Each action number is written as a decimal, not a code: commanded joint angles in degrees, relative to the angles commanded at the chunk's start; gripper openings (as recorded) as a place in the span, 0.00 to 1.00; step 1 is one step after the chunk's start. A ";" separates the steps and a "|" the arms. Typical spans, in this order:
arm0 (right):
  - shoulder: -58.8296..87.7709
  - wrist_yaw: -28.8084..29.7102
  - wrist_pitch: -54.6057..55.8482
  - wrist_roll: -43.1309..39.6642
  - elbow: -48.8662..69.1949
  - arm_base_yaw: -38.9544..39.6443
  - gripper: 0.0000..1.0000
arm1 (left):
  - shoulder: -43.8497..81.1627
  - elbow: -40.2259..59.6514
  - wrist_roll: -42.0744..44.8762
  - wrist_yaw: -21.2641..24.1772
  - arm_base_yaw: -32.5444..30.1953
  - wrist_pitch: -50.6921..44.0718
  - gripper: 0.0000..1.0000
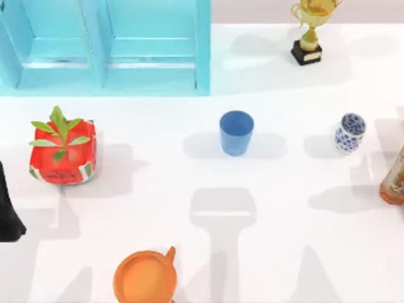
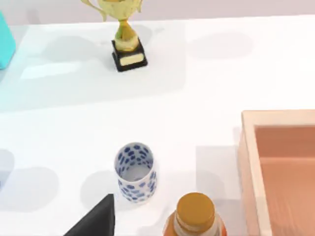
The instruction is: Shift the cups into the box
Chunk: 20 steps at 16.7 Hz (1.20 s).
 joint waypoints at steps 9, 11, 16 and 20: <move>58.47 1.11 -35.98 3.64 53.06 3.79 1.00 | 0.00 0.00 0.00 0.00 0.00 0.00 1.00; 69.02 1.39 -42.68 4.33 62.72 4.45 1.00 | 0.00 0.00 0.00 0.00 0.00 0.00 1.00; 86.75 1.50 -54.45 5.45 80.04 5.52 1.00 | 0.00 0.00 0.00 0.00 0.00 0.00 1.00; 91.38 1.37 -57.60 5.67 84.96 5.74 1.00 | 0.00 0.00 0.00 0.00 0.00 0.00 1.00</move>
